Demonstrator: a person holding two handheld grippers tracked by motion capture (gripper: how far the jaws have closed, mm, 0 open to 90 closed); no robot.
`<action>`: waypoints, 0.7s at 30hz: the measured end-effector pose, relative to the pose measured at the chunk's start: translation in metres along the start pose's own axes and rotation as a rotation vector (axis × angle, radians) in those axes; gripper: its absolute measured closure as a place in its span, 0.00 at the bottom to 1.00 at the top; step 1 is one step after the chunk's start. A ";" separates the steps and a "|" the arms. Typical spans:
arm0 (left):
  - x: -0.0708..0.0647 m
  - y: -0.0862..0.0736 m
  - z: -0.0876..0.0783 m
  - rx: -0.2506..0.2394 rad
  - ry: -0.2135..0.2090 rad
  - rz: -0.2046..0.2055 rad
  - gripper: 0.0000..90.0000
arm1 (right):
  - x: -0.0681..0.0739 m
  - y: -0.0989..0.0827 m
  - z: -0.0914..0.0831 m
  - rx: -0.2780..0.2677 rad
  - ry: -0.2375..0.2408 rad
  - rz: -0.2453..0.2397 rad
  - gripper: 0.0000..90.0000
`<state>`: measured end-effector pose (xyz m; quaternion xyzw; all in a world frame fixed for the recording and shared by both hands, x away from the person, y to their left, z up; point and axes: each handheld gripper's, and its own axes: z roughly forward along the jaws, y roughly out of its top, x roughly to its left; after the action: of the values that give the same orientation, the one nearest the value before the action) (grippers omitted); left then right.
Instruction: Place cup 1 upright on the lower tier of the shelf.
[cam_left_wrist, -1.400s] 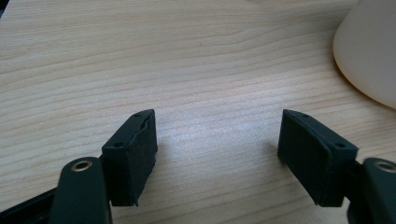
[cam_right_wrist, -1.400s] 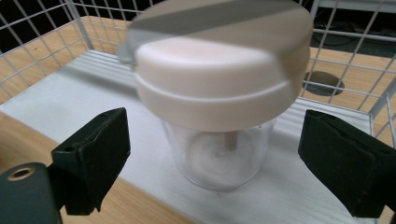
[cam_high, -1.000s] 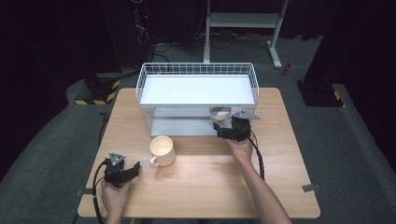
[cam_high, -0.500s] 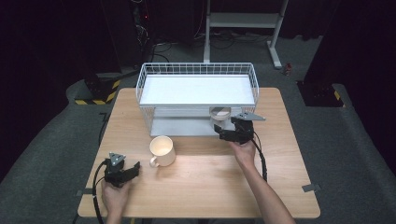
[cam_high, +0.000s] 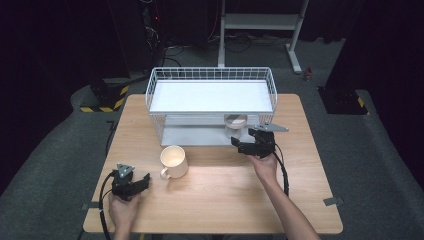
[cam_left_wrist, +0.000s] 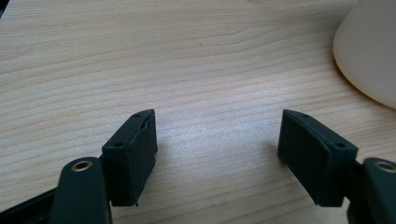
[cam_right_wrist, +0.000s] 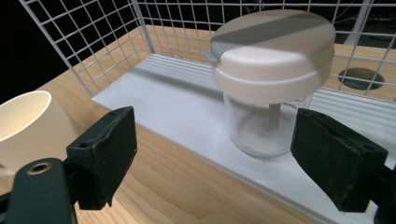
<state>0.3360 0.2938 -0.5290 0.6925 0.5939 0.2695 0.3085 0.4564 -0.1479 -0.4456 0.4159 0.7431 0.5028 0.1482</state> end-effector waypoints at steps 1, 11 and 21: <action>0.000 0.000 0.000 0.000 0.000 0.000 0.32 | 0.000 -0.001 -0.002 0.001 0.002 0.001 0.17; 0.000 0.000 0.000 0.000 0.000 0.000 0.32 | 0.000 -0.004 -0.019 -0.023 0.011 -0.007 0.18; 0.000 0.000 0.000 0.000 0.000 0.000 0.32 | -0.002 -0.012 -0.040 -0.032 0.007 -0.025 0.21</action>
<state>0.3360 0.2938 -0.5290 0.6923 0.5940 0.2695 0.3087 0.4262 -0.1763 -0.4384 0.4025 0.7406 0.5142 0.1587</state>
